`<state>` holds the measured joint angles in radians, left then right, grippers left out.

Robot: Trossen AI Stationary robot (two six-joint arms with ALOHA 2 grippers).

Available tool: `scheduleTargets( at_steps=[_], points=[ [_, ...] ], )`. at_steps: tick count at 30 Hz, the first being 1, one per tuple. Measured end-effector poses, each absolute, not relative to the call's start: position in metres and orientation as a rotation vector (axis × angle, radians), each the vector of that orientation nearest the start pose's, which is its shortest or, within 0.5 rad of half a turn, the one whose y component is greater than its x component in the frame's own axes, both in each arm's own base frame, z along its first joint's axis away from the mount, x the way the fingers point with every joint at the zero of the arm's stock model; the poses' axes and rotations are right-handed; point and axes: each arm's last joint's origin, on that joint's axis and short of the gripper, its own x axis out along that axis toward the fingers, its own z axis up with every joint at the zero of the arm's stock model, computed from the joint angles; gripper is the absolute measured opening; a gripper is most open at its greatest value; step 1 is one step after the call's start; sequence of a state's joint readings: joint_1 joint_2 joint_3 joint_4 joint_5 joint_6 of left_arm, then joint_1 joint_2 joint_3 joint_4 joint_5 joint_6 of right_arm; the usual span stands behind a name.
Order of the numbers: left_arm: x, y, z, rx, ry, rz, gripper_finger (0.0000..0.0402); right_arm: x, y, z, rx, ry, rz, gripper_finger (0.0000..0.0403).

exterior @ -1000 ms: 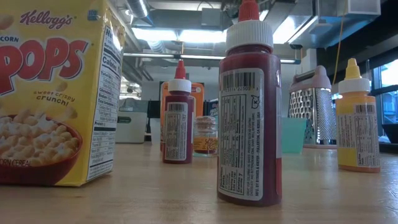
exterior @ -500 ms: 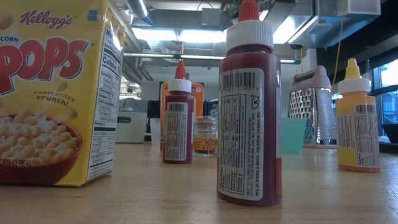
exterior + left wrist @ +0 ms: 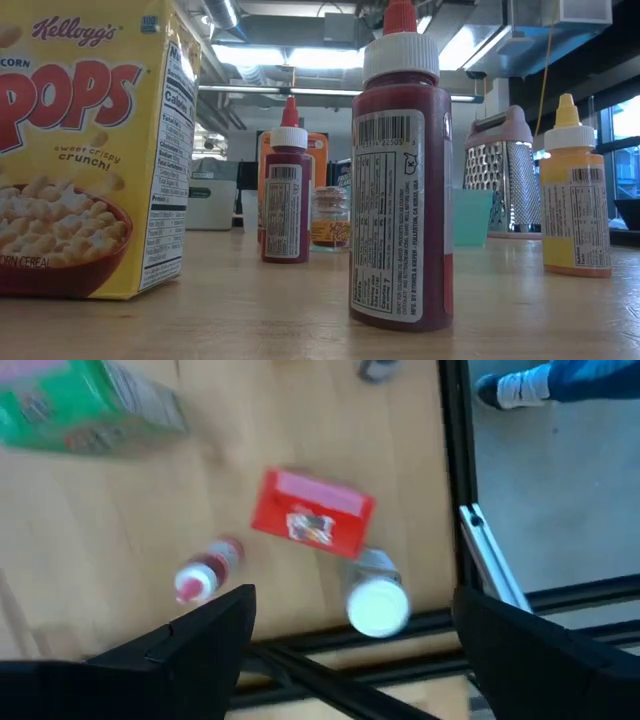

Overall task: Pick & Place Kitchen Items
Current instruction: Put the white spice bottle into the gray bin

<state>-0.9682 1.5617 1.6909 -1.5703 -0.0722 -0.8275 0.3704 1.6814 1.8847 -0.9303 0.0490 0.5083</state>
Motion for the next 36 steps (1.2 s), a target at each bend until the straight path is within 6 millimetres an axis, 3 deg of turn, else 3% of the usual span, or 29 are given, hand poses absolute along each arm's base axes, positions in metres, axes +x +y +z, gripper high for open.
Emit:
scheduleTargets(
  at_steps=[5, 13, 21, 30, 36],
  points=[
    [0.151, -0.231, 0.352, 0.066, 1.486, -0.144, 0.0333, 0.326, 0.136, 0.408, 0.322, 0.768, 0.148, 0.025],
    [0.119, -0.25, 0.35, 0.264, 1.41, -0.262, 0.0333, 0.346, 0.148, 0.403, 0.418, 0.672, 0.141, 0.025],
    [0.074, -0.235, 0.329, 0.311, 1.393, -0.233, 0.0333, 0.373, 0.157, 0.402, 0.498, 0.5, 0.156, 0.025],
    [0.07, -0.225, 0.308, 0.326, 1.319, -0.339, 0.0333, 0.376, 0.16, 0.408, 0.549, 0.429, 0.178, 0.025],
    [0.081, -0.227, 0.3, 0.296, 1.261, -0.392, 0.0333, 0.375, 0.164, 0.408, 0.545, 0.436, 0.186, 0.025]
  ],
)
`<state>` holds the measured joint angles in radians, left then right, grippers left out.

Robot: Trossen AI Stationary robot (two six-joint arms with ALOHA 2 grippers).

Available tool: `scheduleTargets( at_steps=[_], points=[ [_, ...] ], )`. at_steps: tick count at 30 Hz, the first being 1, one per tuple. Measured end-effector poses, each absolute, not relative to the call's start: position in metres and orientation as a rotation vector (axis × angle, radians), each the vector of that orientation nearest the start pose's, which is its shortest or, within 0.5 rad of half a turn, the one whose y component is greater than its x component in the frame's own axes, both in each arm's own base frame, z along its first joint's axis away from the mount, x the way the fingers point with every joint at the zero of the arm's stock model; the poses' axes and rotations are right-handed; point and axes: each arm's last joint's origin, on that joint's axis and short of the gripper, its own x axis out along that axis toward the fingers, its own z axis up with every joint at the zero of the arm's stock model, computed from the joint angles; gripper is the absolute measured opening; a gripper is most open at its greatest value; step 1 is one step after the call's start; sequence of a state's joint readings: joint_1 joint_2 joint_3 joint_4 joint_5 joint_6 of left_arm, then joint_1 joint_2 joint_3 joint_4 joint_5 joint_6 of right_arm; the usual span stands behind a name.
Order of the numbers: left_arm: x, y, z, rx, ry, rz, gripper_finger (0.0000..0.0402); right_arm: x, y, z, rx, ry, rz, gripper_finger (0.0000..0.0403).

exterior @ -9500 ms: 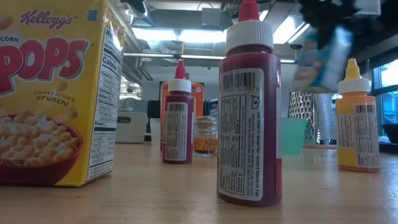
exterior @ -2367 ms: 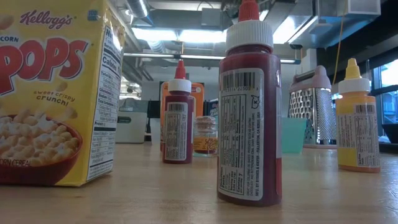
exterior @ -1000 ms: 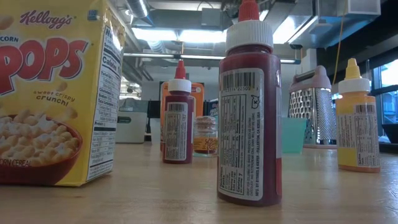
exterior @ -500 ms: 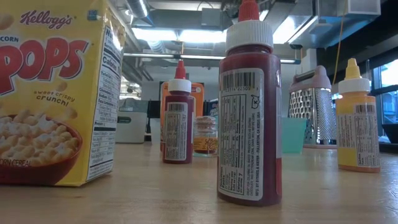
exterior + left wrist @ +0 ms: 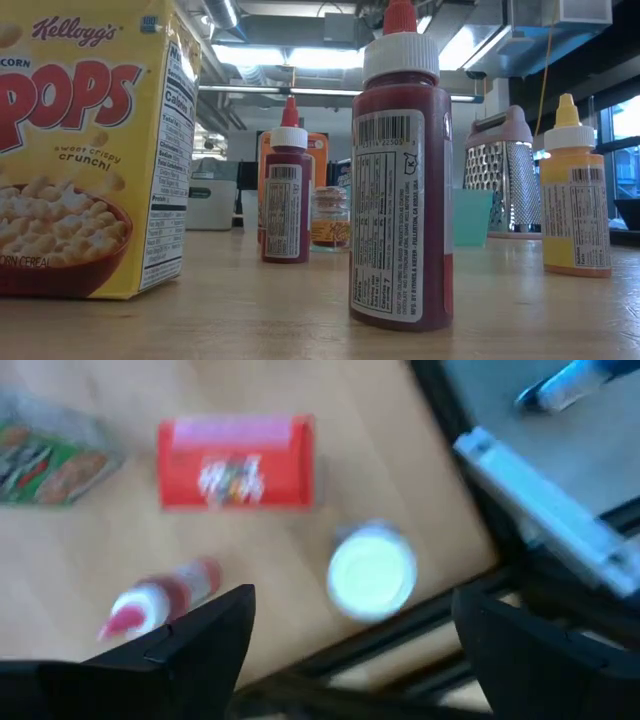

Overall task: Pick & Place Kitchen Items
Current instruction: Put the white spice bottle into the gray bin

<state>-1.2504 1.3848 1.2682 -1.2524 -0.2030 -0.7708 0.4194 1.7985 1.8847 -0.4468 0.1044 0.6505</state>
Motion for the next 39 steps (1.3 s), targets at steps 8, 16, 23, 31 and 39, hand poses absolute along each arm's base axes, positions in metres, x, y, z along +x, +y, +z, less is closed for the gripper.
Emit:
scheduleTargets(
  at_steps=[8, 16, 23, 31, 39],
  points=[
    [0.098, -0.227, 0.293, 0.3, 1.274, -0.354, 0.0333, 0.373, 0.165, 0.405, 0.534, 0.487, 0.232, 0.025],
    [0.117, -0.227, 0.282, 0.195, 1.371, -0.248, 0.0333, 0.368, 0.17, 0.399, 0.474, 0.549, 0.241, 0.025],
    [0.117, -0.236, 0.271, 0.158, 1.442, -0.21, 0.0333, 0.362, 0.181, 0.397, 0.423, 0.569, 0.273, 0.025],
    [0.114, -0.246, 0.26, 0.204, 1.462, -0.204, 0.0333, 0.358, 0.188, 0.397, 0.394, 0.567, 0.291, 0.025],
    [0.114, -0.253, 0.25, 0.208, 1.489, -0.175, 0.0333, 0.358, 0.188, 0.397, 0.399, 0.566, 0.288, 0.025]
  ],
)
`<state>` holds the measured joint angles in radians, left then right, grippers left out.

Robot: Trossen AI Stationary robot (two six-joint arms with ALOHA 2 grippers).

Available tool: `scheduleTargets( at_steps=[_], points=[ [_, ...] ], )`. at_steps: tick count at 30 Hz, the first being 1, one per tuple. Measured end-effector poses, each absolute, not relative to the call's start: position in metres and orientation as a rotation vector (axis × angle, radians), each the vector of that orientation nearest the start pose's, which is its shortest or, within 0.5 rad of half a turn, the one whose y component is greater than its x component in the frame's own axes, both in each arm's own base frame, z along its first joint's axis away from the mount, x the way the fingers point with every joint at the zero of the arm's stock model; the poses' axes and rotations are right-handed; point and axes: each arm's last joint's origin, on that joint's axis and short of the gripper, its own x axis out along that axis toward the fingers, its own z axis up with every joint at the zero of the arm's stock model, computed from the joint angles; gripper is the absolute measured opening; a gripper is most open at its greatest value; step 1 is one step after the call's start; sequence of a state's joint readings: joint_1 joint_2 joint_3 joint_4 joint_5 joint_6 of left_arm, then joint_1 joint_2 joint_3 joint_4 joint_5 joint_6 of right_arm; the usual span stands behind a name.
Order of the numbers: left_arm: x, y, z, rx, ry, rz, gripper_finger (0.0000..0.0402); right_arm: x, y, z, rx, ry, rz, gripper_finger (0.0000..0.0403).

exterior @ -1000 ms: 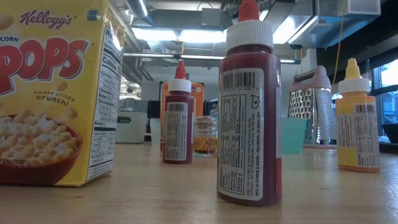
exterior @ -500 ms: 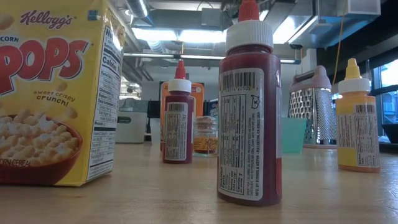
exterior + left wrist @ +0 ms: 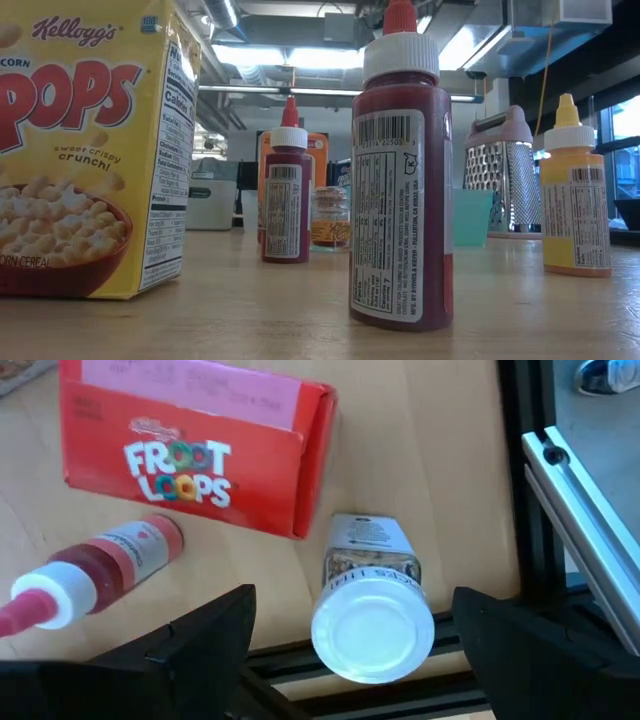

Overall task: Pick & Place Kitchen Items
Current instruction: Put the white spice bottle into the gray bin

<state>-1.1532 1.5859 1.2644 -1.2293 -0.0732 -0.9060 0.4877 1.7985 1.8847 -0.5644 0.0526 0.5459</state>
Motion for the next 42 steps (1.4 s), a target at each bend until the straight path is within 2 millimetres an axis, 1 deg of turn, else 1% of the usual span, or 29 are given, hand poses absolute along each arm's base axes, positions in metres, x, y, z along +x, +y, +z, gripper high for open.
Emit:
scheduleTargets(
  at_steps=[5, 10, 13, 16, 18, 20, 26, 29, 33, 39, 42],
  points=[
    [0.107, -0.256, 0.25, 0.215, 1.493, -0.189, 0.0333, 0.358, 0.188, 0.397, 0.414, 0.562, 0.278, 0.025],
    [0.102, -0.258, 0.25, 0.228, 1.468, -0.181, 0.0333, 0.359, 0.187, 0.398, 0.423, 0.543, 0.228, 0.025],
    [0.1, -0.254, 0.24, 0.224, 1.501, -0.153, 0.0333, 0.359, 0.187, 0.398, 0.431, 0.543, 0.223, 0.025],
    [0.097, -0.253, 0.221, 0.197, 1.557, -0.176, 0.0333, 0.359, 0.187, 0.398, 0.441, 0.544, 0.22, 0.025],
    [0.097, -0.254, 0.212, 0.17, 1.556, -0.203, 0.0333, 0.359, 0.187, 0.398, 0.451, 0.545, 0.217, 0.025],
    [0.098, -0.255, 0.206, 0.148, 1.53, -0.222, 0.0333, 0.359, 0.187, 0.398, 0.464, 0.547, 0.213, 0.025],
    [0.1, -0.255, 0.205, 0.163, 1.479, -0.208, 0.0333, 0.359, 0.187, 0.398, 0.467, 0.547, 0.213, 0.025],
    [0.099, -0.253, 0.201, 0.179, 1.482, -0.211, 0.0333, 0.359, 0.187, 0.399, 0.469, 0.54, 0.215, 0.025],
    [0.1, -0.254, 0.195, 0.159, 1.458, -0.221, 0.0333, 0.359, 0.187, 0.399, 0.47, 0.538, 0.213, 0.025],
    [0.101, -0.253, 0.195, 0.181, 1.426, -0.208, 0.0333, 0.359, 0.187, 0.399, 0.47, 0.537, 0.213, 0.025],
    [0.1, -0.253, 0.195, 0.18, 1.429, -0.209, 0.0326, 0.359, 0.187, 0.399, 0.469, 0.537, 0.213, 0.025]
  ],
)
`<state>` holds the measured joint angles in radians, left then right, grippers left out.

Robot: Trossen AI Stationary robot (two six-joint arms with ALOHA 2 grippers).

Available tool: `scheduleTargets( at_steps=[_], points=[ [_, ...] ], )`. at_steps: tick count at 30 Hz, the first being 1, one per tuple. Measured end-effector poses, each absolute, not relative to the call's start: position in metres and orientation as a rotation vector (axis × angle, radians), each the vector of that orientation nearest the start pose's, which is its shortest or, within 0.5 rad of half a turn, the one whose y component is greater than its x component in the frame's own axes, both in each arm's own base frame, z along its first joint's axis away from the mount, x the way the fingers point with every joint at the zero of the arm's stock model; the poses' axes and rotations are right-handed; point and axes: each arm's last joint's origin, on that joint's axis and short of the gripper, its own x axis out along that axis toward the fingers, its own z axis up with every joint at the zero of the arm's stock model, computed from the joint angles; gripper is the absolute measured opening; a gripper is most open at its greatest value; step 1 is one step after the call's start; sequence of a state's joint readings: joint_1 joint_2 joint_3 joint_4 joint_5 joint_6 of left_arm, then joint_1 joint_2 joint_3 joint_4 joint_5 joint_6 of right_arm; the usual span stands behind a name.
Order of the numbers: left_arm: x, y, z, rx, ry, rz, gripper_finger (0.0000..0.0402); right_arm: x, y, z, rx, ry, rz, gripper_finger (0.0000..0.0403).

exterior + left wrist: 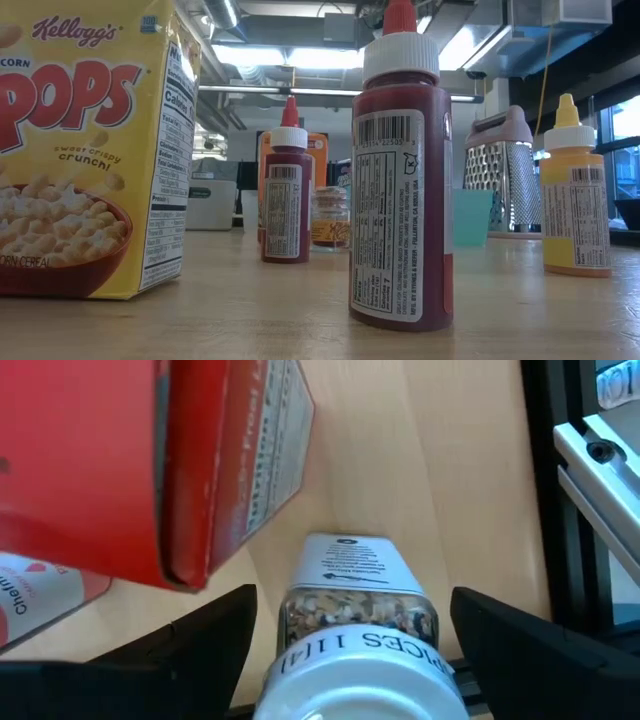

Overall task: Pick & Place Kitchen Items
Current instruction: Put the white spice bottle into the gray bin

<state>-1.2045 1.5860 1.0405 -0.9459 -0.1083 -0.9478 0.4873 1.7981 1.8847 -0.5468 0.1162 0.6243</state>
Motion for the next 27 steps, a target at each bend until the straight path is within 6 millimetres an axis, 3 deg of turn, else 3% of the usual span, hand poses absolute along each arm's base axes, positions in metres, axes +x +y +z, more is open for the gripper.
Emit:
scheduleTargets(
  at_steps=[22, 27],
  points=[
    [0.0996, -0.2526, 0.1954, 0.257, 1.441, -0.284, 0.0199, 0.3595, 0.1867, 0.3993, 0.472, 0.532, 0.216, 0.025],
    [0.0985, -0.253, 0.1955, 0.243, 1.475, -0.304, 0.0197, 0.3595, 0.1868, 0.3993, 0.472, 0.534, 0.219, 0.025]
  ],
)
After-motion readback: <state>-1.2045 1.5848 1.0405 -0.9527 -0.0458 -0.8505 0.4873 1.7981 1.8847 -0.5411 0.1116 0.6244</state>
